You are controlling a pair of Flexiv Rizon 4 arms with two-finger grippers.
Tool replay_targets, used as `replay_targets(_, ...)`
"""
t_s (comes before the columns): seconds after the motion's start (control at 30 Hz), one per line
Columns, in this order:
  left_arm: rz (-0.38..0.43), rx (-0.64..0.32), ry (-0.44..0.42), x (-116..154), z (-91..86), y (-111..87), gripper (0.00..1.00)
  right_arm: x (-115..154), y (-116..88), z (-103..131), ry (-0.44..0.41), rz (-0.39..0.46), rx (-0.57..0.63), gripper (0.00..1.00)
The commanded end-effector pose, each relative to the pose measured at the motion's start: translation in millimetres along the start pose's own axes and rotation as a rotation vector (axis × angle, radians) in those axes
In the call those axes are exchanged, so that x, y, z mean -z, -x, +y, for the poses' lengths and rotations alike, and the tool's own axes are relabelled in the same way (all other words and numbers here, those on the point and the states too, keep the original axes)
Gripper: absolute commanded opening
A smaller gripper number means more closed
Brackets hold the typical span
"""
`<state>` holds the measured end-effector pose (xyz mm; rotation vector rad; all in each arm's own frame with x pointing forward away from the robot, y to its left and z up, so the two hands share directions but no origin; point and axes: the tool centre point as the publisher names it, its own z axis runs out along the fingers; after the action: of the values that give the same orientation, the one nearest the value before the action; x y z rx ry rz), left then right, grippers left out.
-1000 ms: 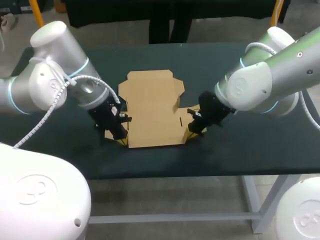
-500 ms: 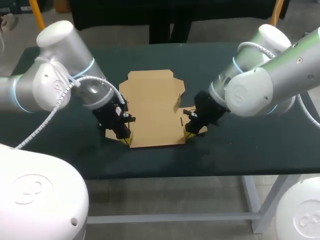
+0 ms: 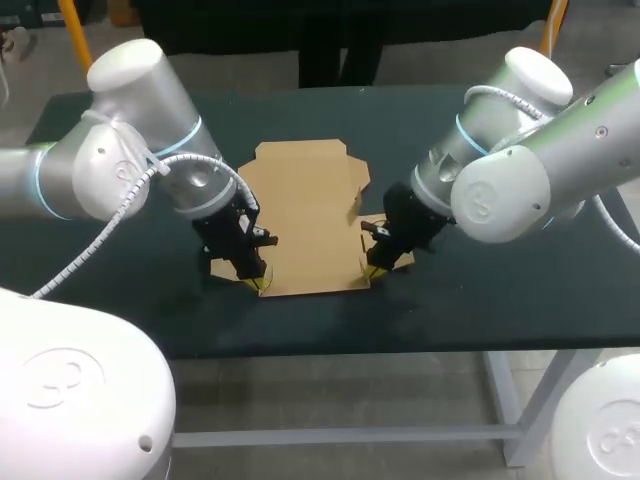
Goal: Assemble the packaging by folding the flat box into shape, placing the metal phone stand inside, and closing the box properly
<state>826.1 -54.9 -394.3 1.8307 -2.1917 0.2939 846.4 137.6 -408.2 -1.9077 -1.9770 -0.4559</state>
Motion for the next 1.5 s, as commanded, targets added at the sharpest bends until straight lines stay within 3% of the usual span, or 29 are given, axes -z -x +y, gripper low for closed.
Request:
replay_targets(0.03, -0.008, -0.001, 0.002, -1, 0.1, -4.3, 0.0, -4, -4, 0, 0.002, -0.009, 0.0, 0.0)
replay_targets(0.7, -0.014, 0.001, 0.004, -11, -1.7, -10.3, 0.0, -10, -7, -2, 0.014, -0.043, -0.002, 0.0)
replay_targets(1.13, -0.055, 0.059, -0.086, -17, 0.3, -11.9, 0.0, -12, -6, -5, 0.056, -0.081, -0.019, 0.0)
replay_targets(1.5, -0.052, 0.075, -0.101, -22, 0.4, -11.7, 0.0, -18, -6, -5, 0.087, -0.103, -0.02, 0.0)
